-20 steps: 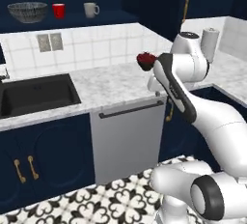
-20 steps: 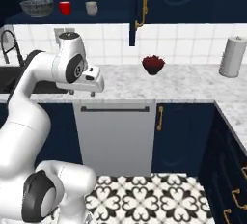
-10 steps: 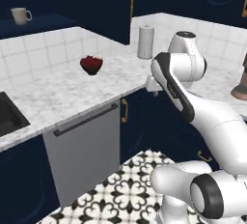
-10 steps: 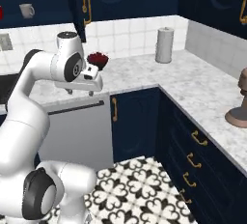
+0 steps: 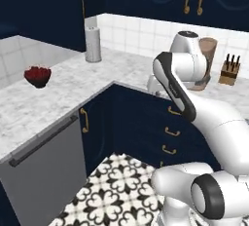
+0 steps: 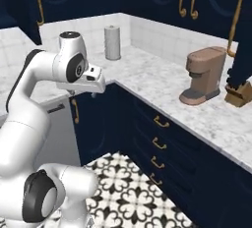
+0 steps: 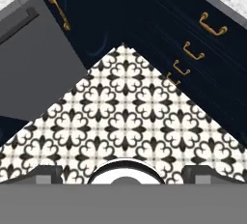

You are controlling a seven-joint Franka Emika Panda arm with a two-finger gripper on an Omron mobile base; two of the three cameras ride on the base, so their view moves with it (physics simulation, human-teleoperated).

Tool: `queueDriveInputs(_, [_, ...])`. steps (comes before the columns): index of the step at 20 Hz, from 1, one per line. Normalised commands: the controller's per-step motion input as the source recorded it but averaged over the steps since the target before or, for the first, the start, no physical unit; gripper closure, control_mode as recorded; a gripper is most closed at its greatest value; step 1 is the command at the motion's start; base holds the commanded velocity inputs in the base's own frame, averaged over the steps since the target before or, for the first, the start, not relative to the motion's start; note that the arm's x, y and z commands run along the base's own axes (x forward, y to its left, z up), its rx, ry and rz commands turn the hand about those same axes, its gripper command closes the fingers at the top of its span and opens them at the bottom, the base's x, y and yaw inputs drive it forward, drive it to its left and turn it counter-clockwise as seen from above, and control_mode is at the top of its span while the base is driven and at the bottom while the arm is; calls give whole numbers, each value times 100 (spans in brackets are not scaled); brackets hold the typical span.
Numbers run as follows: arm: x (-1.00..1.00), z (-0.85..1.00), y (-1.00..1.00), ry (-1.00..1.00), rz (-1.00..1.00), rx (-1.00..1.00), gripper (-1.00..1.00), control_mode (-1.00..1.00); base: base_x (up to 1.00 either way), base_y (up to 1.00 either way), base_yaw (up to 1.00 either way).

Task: Gather all objects into one cabinet and sort the glasses and bowls to opposite sides.

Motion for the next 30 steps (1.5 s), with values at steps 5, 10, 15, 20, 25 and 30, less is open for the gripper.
queueDriveInputs(5, [0, 0, 0, 0, 0, 0, -100, 100, -54, -11, -37])
queueDriveInputs(10, [0, 0, 0, 0, 0, 0, -100, 100, -76, -43, -21])
queueDriveInputs(15, [0, 0, 0, 0, 0, 0, -100, 100, -54, -50, -22])
queueDriveInputs(20, [0, 0, 0, 0, 0, 0, -100, 100, -6, -38, -36])
queueDriveInputs(25, [0, 0, 0, 0, 0, 0, -100, 100, 0, -23, -42])
queueDriveInputs(30, [0, 0, 0, 0, 0, 0, -100, 100, 0, -40, -38])
